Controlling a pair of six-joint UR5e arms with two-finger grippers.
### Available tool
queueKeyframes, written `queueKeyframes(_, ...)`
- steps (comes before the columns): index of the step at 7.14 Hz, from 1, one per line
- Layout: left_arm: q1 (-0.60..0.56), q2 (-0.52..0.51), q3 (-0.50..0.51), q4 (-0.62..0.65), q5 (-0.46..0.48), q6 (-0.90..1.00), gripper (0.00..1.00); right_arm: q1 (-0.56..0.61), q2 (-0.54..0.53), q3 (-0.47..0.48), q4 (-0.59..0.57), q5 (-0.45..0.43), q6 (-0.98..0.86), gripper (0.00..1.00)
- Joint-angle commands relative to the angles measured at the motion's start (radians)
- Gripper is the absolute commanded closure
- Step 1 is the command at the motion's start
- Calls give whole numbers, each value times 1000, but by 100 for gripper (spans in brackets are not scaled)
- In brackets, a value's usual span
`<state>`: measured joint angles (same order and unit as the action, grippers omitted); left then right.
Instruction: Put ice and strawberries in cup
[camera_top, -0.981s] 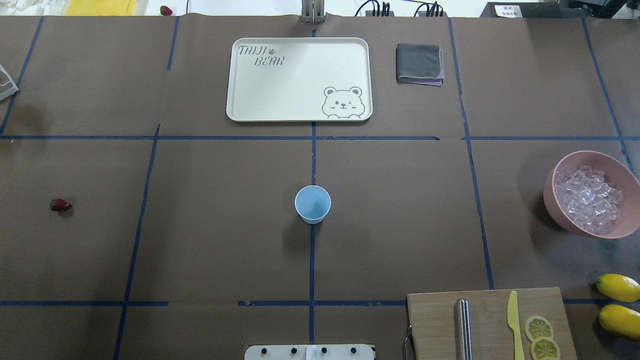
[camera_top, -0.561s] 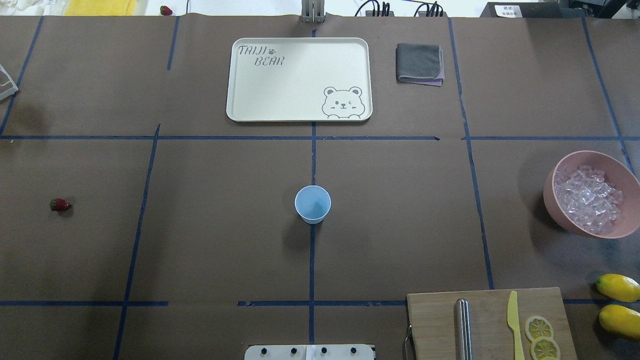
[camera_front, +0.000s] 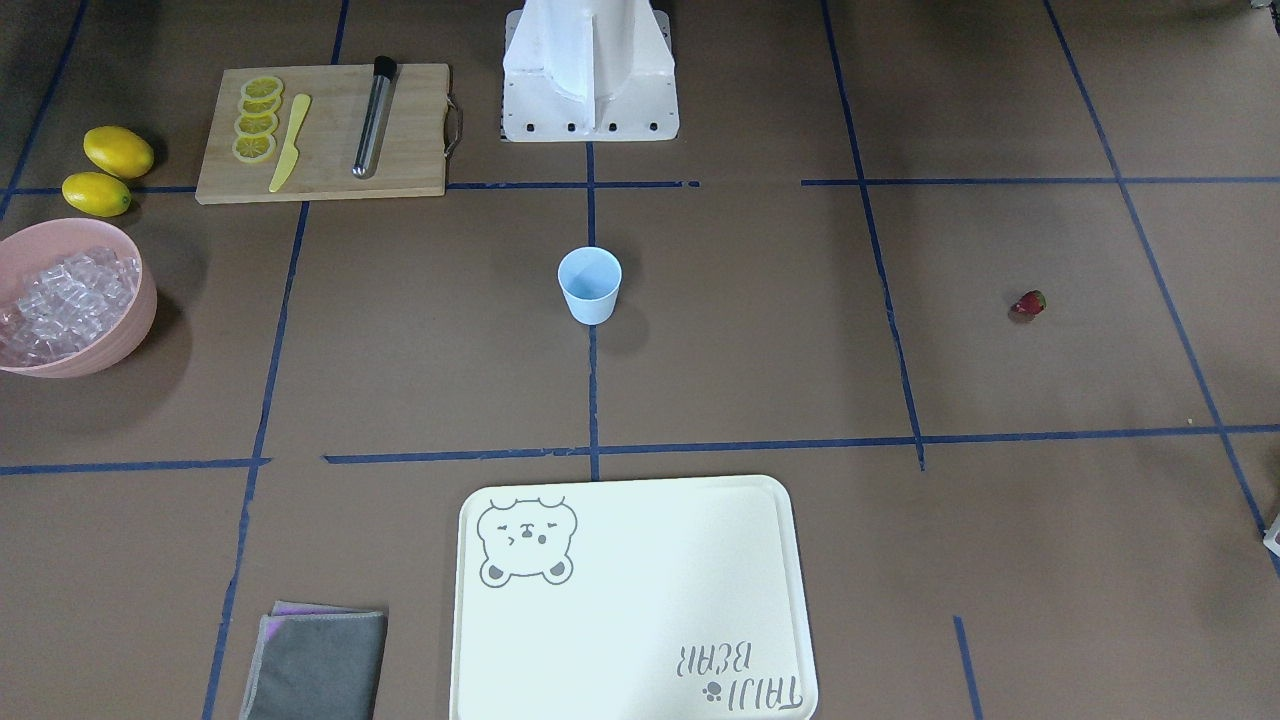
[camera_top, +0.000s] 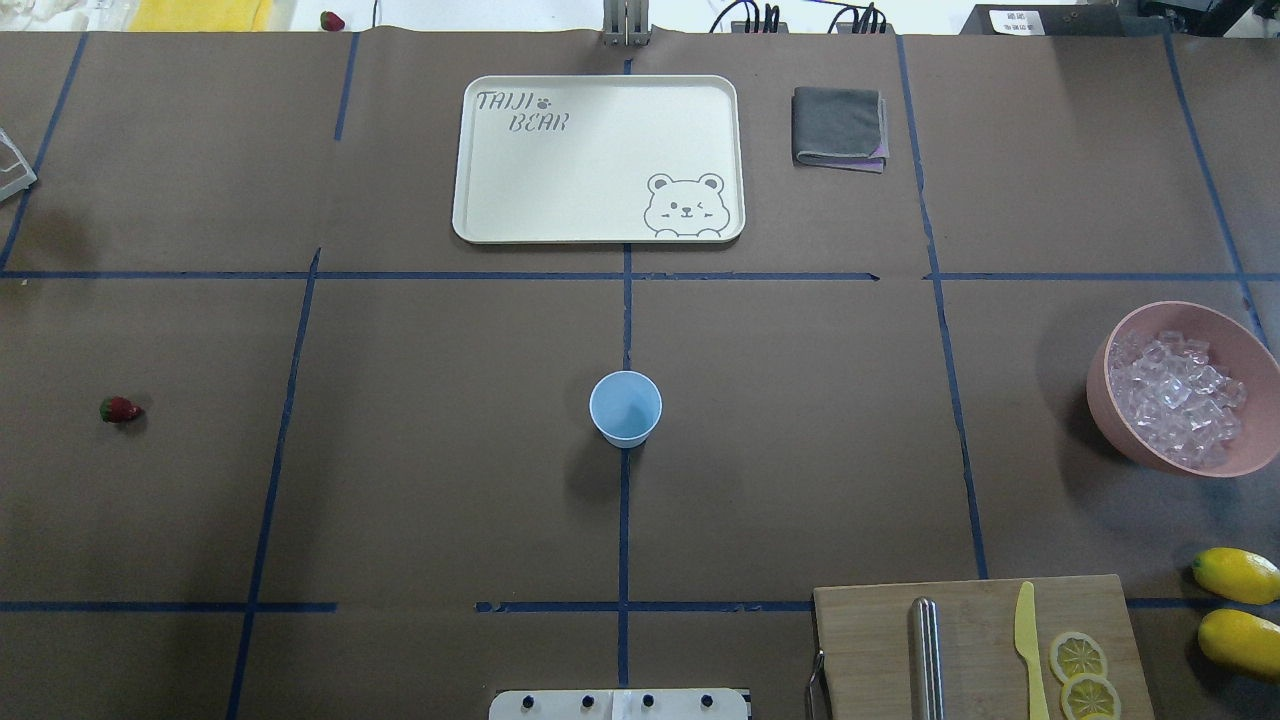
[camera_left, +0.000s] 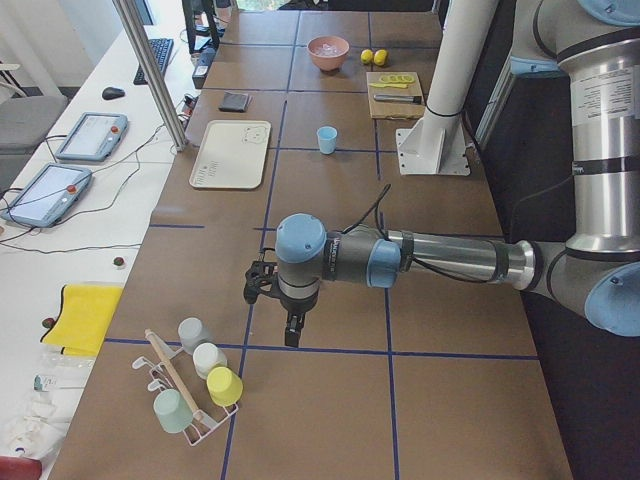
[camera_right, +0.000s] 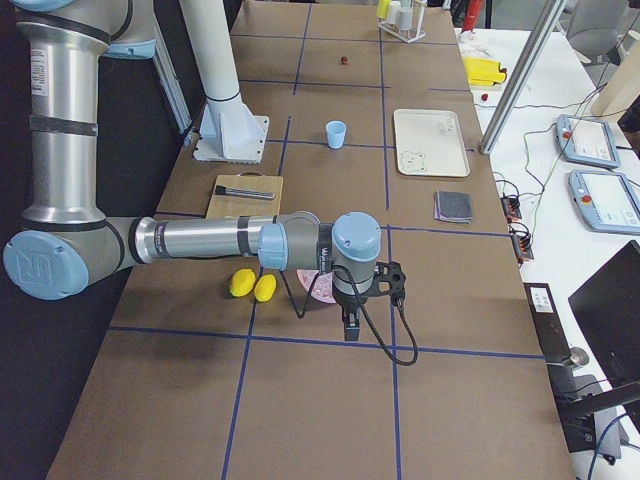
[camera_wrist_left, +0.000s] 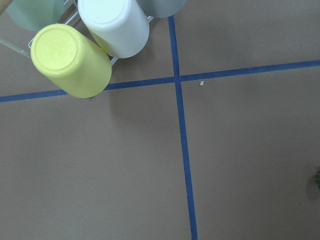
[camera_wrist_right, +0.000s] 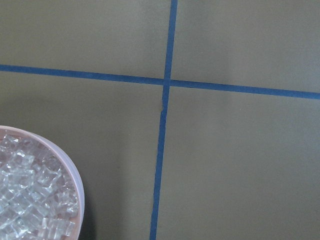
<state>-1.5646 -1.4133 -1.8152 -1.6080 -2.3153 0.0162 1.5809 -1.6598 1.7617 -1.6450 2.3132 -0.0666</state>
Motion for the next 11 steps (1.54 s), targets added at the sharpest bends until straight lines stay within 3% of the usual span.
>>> queueKeyframes(1, 0, -1, -1, 0, -3, 1, 0, -37, -1, 5, 78, 3, 10, 0)
queueKeyframes(4, 2, -3, -3, 0, -4, 2, 0, -204, 11, 1, 267, -5, 130, 0)
queueKeyframes(6, 2, -3, 0, 0, -32, 2, 0, -283, 25, 12, 338, -5, 410, 0)
queueKeyframes(8, 2, -1, 0, 0, -55, 2, 0, -323, 2, 16, 480, -11, 735, 1)
queueKeyframes(11, 2, -1, -1, 0, -56, 2, 0, -384, -63, 24, 571, -70, 989, 3)
